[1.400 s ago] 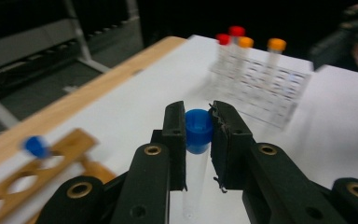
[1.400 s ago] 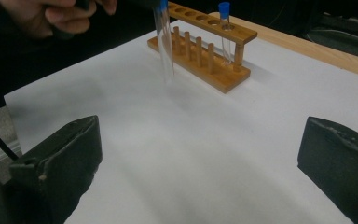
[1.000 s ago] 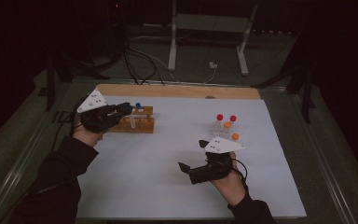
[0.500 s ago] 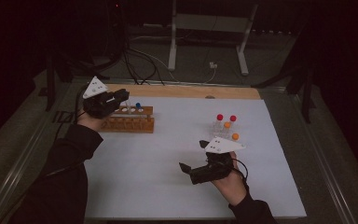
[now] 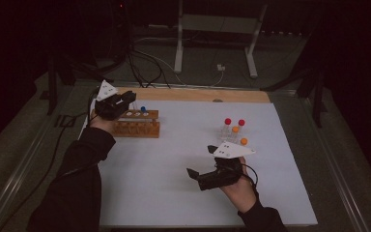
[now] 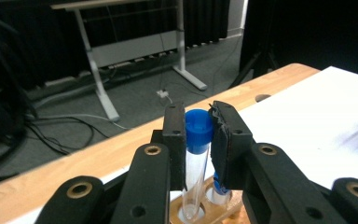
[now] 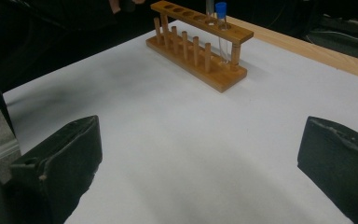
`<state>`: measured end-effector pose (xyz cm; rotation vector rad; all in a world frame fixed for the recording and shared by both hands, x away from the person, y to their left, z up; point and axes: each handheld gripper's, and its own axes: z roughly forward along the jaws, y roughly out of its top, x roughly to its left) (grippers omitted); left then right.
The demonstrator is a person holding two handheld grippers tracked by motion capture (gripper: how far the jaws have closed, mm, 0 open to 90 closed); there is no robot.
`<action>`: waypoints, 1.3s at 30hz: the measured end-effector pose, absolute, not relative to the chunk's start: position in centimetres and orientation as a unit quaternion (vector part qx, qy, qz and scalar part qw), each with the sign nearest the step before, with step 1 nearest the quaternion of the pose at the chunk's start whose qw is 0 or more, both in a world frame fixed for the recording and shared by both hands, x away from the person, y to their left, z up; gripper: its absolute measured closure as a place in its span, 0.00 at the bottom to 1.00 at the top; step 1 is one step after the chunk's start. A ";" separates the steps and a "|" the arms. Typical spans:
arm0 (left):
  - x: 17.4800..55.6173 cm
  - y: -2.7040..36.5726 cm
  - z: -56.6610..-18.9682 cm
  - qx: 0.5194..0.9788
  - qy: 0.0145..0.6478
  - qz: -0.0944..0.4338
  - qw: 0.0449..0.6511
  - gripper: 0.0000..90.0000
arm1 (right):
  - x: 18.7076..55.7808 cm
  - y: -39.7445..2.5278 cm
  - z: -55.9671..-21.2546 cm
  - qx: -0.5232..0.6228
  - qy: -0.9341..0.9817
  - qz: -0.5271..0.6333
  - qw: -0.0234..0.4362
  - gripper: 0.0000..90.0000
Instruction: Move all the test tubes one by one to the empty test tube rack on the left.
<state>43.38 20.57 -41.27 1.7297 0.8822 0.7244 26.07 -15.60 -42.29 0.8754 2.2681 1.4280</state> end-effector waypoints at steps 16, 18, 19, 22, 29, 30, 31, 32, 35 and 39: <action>44.0 20.0 -45.1 0.728 0.390 0.282 0.488 0.86 | 26.1 -15.8 -42.3 0.309 0.794 0.501 0.153 0.00; 44.1 19.9 -45.4 0.730 0.391 0.282 0.484 0.86 | 26.1 -15.8 -42.3 0.308 0.794 0.502 0.152 0.00; 44.1 19.9 -45.5 0.730 0.392 0.280 0.485 0.86 | 26.1 -15.8 -42.3 0.308 0.794 0.502 0.151 0.00; 44.2 19.9 -45.8 0.730 0.396 0.278 0.484 0.86 | 26.1 -15.7 -42.3 0.306 0.795 0.501 0.152 0.00; 44.4 19.9 -45.9 0.736 0.397 0.269 0.477 0.86 | 26.1 -15.7 -42.3 0.306 0.796 0.500 0.150 0.00; 44.4 19.9 -45.9 0.737 0.396 0.269 0.477 0.86 | 26.1 -15.7 -42.3 0.306 0.796 0.500 0.151 0.00; 44.4 20.0 -45.9 0.738 0.396 0.266 0.477 0.86 | 26.1 -15.7 -42.3 0.306 0.796 0.500 0.151 0.00; 44.4 20.0 -45.9 0.738 0.397 0.264 0.477 0.86 | 26.1 -15.7 -42.3 0.306 0.796 0.500 0.150 0.00; 44.4 20.1 -45.8 0.737 0.404 0.258 0.476 0.86 | 26.1 -15.8 -42.2 0.305 0.795 0.503 0.150 0.00; 44.3 20.1 -45.6 0.737 0.408 0.251 0.477 0.79 | 26.1 -15.9 -42.1 0.306 0.794 0.503 0.152 0.00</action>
